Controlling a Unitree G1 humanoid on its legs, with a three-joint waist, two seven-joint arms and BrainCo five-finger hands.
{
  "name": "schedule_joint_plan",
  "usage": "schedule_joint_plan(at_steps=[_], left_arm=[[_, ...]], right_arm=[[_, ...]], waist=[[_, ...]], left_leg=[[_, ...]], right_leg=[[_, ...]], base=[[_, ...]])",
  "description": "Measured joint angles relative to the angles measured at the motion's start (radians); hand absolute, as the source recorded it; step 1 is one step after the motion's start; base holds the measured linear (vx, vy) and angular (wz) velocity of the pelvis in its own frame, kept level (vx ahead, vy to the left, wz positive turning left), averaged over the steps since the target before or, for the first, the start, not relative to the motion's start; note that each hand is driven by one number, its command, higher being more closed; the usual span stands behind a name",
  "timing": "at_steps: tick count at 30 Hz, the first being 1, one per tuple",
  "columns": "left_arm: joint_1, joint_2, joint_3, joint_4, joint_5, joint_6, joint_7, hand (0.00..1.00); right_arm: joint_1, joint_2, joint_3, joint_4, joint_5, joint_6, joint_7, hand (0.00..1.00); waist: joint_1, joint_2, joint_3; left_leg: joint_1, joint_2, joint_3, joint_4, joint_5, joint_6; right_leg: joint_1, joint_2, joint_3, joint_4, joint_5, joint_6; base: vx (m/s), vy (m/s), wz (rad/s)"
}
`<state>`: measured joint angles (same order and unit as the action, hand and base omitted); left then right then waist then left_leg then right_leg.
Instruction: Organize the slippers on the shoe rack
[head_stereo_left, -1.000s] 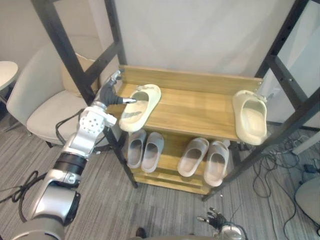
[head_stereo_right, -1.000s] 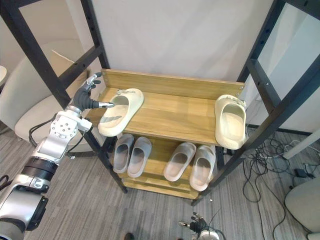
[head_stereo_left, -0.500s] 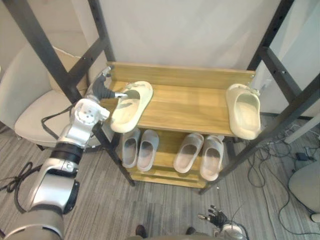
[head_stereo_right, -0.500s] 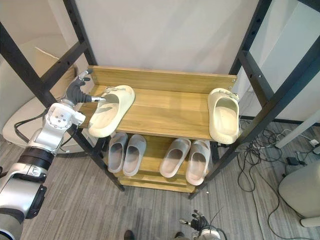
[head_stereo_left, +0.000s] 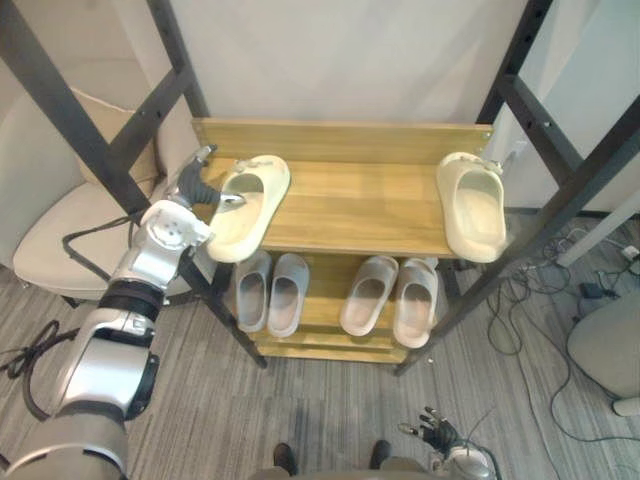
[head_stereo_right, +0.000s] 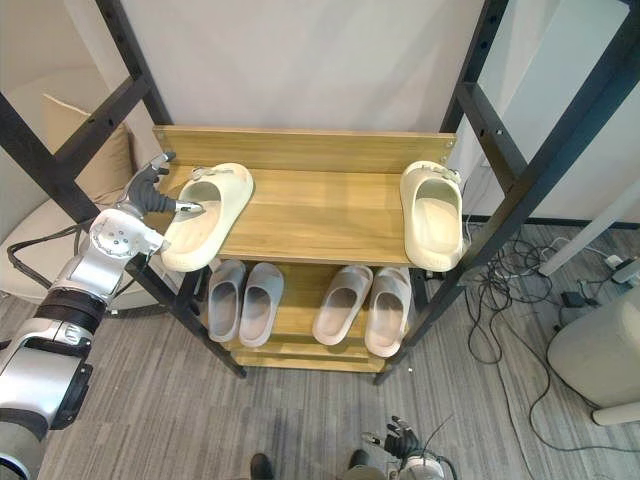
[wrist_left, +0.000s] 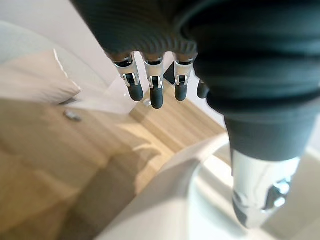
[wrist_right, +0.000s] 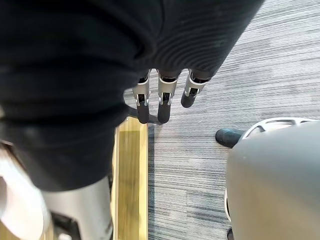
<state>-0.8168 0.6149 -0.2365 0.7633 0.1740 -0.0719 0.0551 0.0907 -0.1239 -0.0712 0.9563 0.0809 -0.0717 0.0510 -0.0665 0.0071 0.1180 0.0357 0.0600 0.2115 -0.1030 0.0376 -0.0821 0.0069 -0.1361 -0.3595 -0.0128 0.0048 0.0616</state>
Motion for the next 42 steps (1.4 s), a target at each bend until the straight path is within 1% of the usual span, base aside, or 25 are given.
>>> schedule_joint_plan(at_steps=[3,10,19,24,27,32,36,38,42], left_arm=[[-0.007,0.000,0.000,0.013,0.000,0.000,-0.001,1.00],[-0.009,0.006,0.001,0.016,-0.001,0.011,0.000,1.00],[-0.013,-0.002,0.000,0.016,-0.001,0.012,0.001,1.00],[-0.065,-0.009,0.001,0.033,-0.014,0.013,0.005,1.00],[-0.079,-0.030,0.002,0.033,-0.022,0.013,0.010,1.00],[-0.079,-0.045,0.004,0.033,-0.043,0.013,0.022,1.00],[-0.079,-0.073,0.002,0.033,-0.060,0.015,0.031,1.00],[-0.081,-0.089,-0.003,0.033,-0.064,0.015,0.033,1.00],[-0.112,-0.117,-0.004,0.037,-0.081,0.013,0.034,1.00]], right_arm=[[0.002,0.000,-0.003,-0.001,0.000,-0.001,0.000,0.00],[0.003,0.001,-0.004,-0.004,0.001,-0.002,0.004,0.00],[0.006,0.005,-0.005,-0.005,0.002,-0.011,0.003,0.00],[0.010,0.007,-0.005,-0.025,0.007,-0.011,0.001,0.00],[0.010,0.009,-0.005,-0.030,0.007,-0.011,-0.001,0.00],[0.011,0.007,-0.005,-0.032,0.007,-0.010,-0.002,0.00],[0.011,0.007,-0.005,-0.037,0.007,-0.010,-0.003,0.00],[0.011,0.007,-0.005,-0.040,0.007,-0.011,-0.004,0.00],[0.014,0.004,-0.007,-0.057,0.010,-0.012,-0.011,0.00]], waist=[[0.001,0.000,0.000],[0.002,0.000,0.000],[0.000,-0.001,0.001],[-0.018,-0.003,0.002],[-0.038,-0.003,0.002],[-0.038,-0.001,0.003],[-0.042,0.000,0.007],[-0.048,0.003,0.010],[-0.060,0.009,0.035]], left_leg=[[0.000,0.001,0.005,0.000,0.003,0.005],[-0.001,0.001,0.026,0.000,0.001,0.001],[-0.001,-0.001,0.030,0.000,0.002,0.003],[-0.001,-0.003,0.036,0.000,0.006,0.009],[0.000,-0.005,0.034,0.000,0.006,0.009],[0.004,-0.006,0.025,0.000,0.006,0.009],[0.008,-0.007,0.032,0.000,0.005,0.007],[0.008,-0.005,0.051,0.000,0.003,0.005],[0.008,-0.004,0.068,0.000,0.002,0.004]], right_leg=[[-0.007,0.000,0.007,0.009,0.000,0.000],[-0.019,-0.001,0.027,0.010,0.004,-0.003],[-0.021,-0.001,0.034,0.007,0.012,-0.002],[-0.020,-0.001,0.039,0.003,0.020,0.006],[-0.014,0.000,0.038,-0.008,0.024,0.008],[-0.005,0.000,0.031,-0.013,0.025,0.007],[-0.007,-0.001,0.041,-0.013,0.025,0.005],[-0.018,0.000,0.055,-0.014,0.027,-0.002],[-0.029,0.003,0.071,-0.015,0.033,-0.006]], base=[[-0.01,0.000,-0.04],[-0.02,0.008,-0.08],[0.00,0.001,-0.01],[0.02,0.000,-0.04],[0.02,-0.004,-0.01],[0.00,-0.010,0.04],[-0.04,0.004,-0.08],[-0.04,0.002,-0.25],[-0.03,-0.003,-0.15]])
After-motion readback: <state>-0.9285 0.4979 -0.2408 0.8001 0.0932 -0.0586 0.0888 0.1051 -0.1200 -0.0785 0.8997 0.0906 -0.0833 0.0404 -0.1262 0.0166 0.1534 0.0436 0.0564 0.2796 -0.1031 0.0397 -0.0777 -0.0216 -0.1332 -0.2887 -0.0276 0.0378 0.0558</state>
